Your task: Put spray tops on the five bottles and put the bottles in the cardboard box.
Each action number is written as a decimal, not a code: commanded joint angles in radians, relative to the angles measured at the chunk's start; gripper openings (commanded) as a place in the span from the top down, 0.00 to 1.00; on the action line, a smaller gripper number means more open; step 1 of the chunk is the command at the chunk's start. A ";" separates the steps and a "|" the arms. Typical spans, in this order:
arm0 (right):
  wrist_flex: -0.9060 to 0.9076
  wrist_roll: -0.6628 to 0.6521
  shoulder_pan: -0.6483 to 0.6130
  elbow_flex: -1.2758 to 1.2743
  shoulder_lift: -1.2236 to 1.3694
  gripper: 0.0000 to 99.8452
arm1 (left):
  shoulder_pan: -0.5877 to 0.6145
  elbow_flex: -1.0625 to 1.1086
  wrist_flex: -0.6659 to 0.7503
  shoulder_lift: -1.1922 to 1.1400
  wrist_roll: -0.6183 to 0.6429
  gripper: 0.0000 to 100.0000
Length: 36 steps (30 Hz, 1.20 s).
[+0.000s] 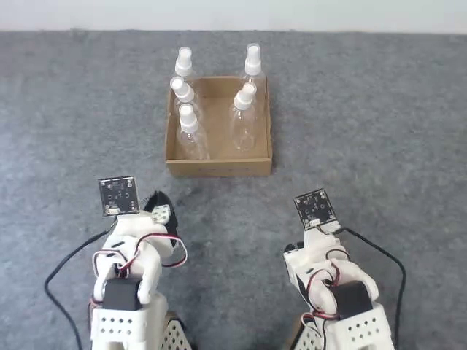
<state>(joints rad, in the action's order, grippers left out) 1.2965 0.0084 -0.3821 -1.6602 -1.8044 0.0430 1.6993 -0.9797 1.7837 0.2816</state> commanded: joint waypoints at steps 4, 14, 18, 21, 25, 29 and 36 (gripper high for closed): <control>0.012 0.008 0.008 -0.023 -0.010 0.99 | -0.005 -0.013 -0.135 0.014 -0.005 0.99; 0.012 0.008 0.007 -0.023 -0.010 0.99 | -0.005 -0.013 -0.278 0.029 -0.003 0.99; 0.012 0.008 0.007 -0.023 -0.010 0.99 | -0.006 -0.013 -0.278 0.029 -0.003 0.99; 0.012 0.008 0.007 -0.023 -0.010 0.99 | -0.006 -0.013 -0.278 0.029 -0.003 0.99; 0.012 0.008 0.007 -0.023 -0.010 0.99 | -0.006 -0.013 -0.278 0.029 -0.003 0.99; 0.012 0.008 0.007 -0.023 -0.010 0.99 | -0.006 -0.013 -0.278 0.029 -0.003 0.99; 0.012 0.008 0.007 -0.023 -0.010 0.99 | -0.006 -0.013 -0.278 0.029 -0.003 0.99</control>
